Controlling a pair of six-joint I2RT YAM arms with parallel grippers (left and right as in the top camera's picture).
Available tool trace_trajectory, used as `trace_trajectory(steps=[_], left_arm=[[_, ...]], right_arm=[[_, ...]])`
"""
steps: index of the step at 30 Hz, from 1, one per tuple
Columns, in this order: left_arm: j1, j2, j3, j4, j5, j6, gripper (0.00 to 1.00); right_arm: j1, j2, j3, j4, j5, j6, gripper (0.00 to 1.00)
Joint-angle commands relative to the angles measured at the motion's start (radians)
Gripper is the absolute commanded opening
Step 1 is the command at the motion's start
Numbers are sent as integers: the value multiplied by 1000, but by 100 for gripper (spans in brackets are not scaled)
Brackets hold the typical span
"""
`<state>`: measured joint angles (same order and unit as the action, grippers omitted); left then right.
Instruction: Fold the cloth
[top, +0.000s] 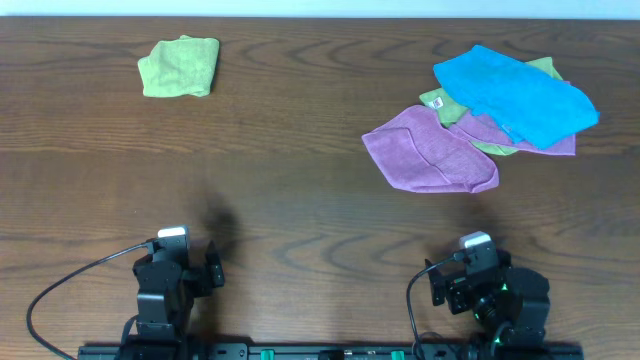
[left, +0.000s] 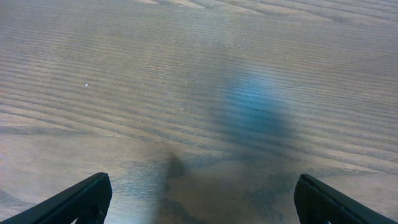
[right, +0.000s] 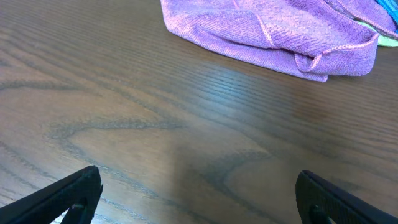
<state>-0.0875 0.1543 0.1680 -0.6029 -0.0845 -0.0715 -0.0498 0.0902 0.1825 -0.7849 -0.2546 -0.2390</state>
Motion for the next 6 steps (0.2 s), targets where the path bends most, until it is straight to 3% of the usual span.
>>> trace_trajectory(steps=[1,6], left_arm=[[2,-9,-14,-2,0,-3,95],[2,-9,-14,-2,0,-3,95]], right_arm=[[7,-8,-6,-1,-8,-9,99],[7,-8,-6,-1,-8,-9,99]])
